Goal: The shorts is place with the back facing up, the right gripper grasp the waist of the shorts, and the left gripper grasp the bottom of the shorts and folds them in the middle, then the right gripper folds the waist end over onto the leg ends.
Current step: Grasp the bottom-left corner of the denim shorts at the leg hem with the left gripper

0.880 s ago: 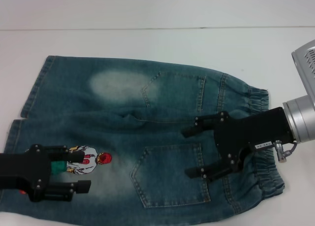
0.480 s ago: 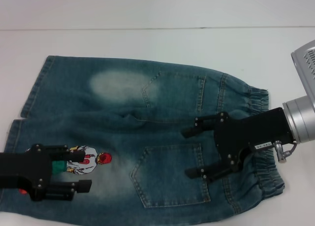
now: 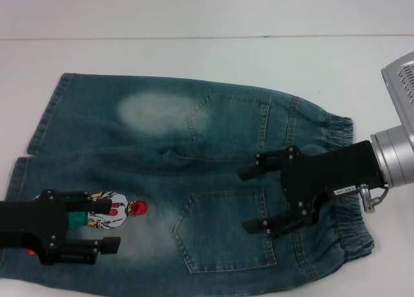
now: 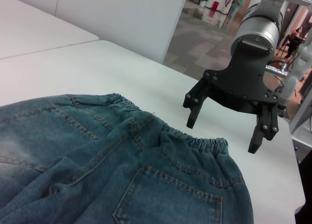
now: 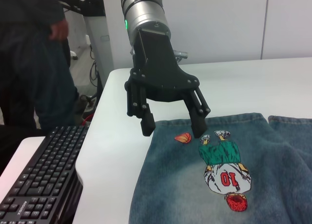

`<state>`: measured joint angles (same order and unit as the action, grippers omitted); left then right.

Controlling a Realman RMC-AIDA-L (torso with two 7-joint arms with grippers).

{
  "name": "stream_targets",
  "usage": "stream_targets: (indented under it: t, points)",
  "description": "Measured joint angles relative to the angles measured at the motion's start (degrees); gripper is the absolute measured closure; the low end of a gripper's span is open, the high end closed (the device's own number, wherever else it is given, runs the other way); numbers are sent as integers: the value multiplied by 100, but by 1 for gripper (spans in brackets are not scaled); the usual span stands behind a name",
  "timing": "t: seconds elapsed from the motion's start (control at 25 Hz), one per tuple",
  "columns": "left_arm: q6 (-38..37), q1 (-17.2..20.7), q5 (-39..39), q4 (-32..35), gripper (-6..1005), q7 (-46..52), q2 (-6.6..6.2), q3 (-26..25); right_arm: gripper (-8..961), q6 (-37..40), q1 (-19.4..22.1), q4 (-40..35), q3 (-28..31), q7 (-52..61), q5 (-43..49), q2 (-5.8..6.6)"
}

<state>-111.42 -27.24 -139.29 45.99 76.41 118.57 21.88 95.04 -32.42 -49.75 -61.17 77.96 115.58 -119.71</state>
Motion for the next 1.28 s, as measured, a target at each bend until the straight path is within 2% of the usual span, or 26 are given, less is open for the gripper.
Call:
stream_targets:
  t: [0.2, 0.52, 0.76, 0.96, 1.16, 1.28]
  points:
    - [3, -13, -2, 136, 214, 257, -21, -20, 39, -3, -17, 0, 17, 0, -8, -6]
    - [-13, -17, -177, 976, 215, 1673, -32, 1, 39, -7, -52, -8, 26, 0, -1, 11]
    - [-41, -61, -780, 1576, 215, 2803, -32, 74, 39, -18, -67, -109, 20, 116, 8, 10]
    - [2, -172, -1269, 1933, 214, 3650, -87, 79, 39, -23, -75, -146, -12, 147, 16, 9]
    - [164, -307, -1819, 2044, 214, 4193, -120, 148, 39, -36, -92, -149, -19, 143, 23, 9]
    - [374, -327, -2081, 2047, 214, 4440, -105, 404, 39, -41, -93, -149, -25, 138, 28, 9]
